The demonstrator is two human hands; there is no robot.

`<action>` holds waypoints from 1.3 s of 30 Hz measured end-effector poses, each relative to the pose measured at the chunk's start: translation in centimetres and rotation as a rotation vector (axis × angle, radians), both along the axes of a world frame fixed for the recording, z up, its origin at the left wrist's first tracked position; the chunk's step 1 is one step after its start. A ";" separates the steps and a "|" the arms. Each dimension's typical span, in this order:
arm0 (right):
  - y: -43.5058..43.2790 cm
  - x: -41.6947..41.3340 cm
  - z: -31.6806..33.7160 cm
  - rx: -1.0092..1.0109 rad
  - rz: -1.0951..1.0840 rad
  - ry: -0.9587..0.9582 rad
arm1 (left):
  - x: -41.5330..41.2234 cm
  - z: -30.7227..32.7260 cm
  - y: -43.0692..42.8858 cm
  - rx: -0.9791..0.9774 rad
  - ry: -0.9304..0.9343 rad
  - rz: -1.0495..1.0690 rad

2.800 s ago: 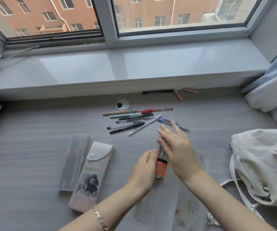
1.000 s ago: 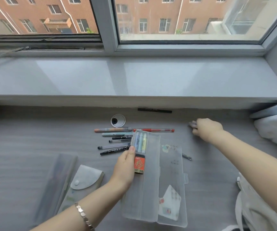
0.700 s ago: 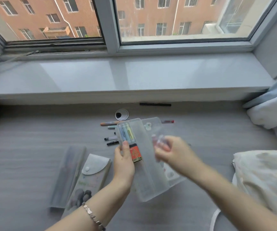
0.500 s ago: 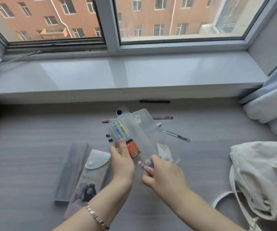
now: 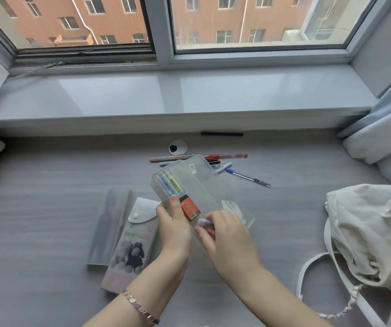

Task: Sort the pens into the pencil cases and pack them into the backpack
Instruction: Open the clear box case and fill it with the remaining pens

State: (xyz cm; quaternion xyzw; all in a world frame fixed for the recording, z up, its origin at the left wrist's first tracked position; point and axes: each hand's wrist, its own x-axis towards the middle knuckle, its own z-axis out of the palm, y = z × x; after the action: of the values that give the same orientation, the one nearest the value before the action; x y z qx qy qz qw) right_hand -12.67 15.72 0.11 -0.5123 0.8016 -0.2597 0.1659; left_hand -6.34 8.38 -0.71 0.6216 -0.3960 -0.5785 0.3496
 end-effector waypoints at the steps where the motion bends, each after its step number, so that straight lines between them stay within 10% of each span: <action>1: 0.0 0.2 0.0 -0.006 -0.021 0.035 | 0.0 0.0 0.1 0.009 0.012 0.010; 8: 0.6 -0.2 0.9 -0.119 -0.056 -0.273 | 0.0 0.5 0.2 0.015 0.031 0.042; 26: 0.5 0.8 -0.3 -0.213 0.082 0.202 | 0.1 0.7 0.9 0.014 0.000 0.010; 39: 0.4 -2.0 -0.6 -0.386 0.221 0.031 | 0.1 1.0 -0.3 0.073 0.070 0.037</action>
State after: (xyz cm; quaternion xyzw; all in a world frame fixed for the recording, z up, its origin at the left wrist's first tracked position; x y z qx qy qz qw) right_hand -14.70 16.13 -0.52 -0.6233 0.6785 -0.3805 0.0801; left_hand -6.23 8.05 0.27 0.6204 -0.3507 -0.6074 0.3509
